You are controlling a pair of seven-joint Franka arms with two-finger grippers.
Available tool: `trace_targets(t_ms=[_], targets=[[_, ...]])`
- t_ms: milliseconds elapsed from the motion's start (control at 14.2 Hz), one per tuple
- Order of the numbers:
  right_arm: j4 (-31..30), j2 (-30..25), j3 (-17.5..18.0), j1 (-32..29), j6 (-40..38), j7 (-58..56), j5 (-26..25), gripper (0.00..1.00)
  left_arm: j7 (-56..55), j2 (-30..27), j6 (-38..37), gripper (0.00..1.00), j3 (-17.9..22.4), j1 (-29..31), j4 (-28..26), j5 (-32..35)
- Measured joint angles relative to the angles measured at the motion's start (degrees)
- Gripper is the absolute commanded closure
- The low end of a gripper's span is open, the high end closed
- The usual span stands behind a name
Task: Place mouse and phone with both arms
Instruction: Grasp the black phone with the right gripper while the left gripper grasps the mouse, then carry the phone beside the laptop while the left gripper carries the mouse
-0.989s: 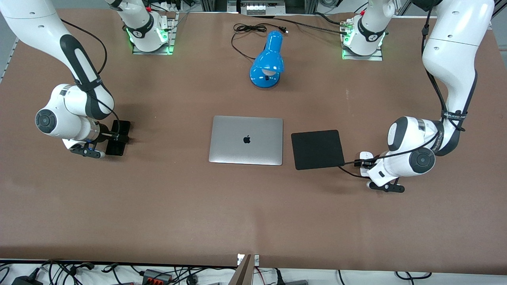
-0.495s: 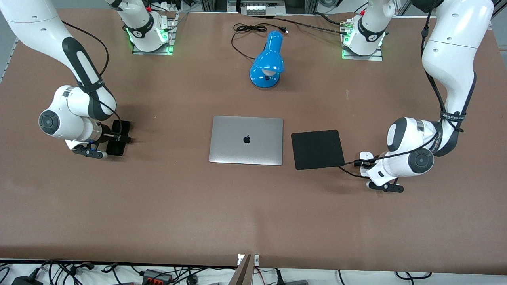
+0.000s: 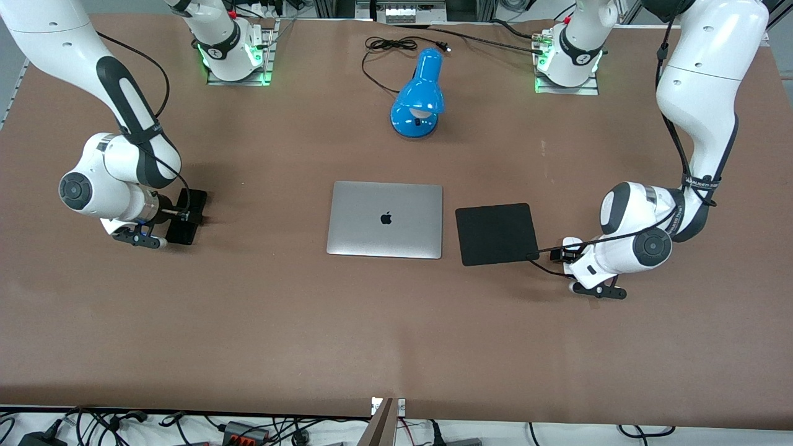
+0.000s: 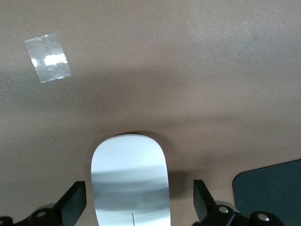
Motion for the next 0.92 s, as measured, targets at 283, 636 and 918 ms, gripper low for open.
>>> trace_targets(t_ms=[283,636,918], targets=[[0.1,-0.1,0.1,0.2,-0.3,0.0,0.0,0.82,0.2,0.0,0.3,0.19,0.0,0.0,0.0,0.1],[4.5,-3.4,0.8,6.2,-7.9,0.1,0.0,0.82,0.3,0.0,0.4,0.42,0.0,0.0,0.0,3.2],[8.3,-3.9,1.0,14.4,-10.4,4.6,0.1,0.82,0.4,0.0,0.5,0.54,0.0,0.0,0.1,3.2]])
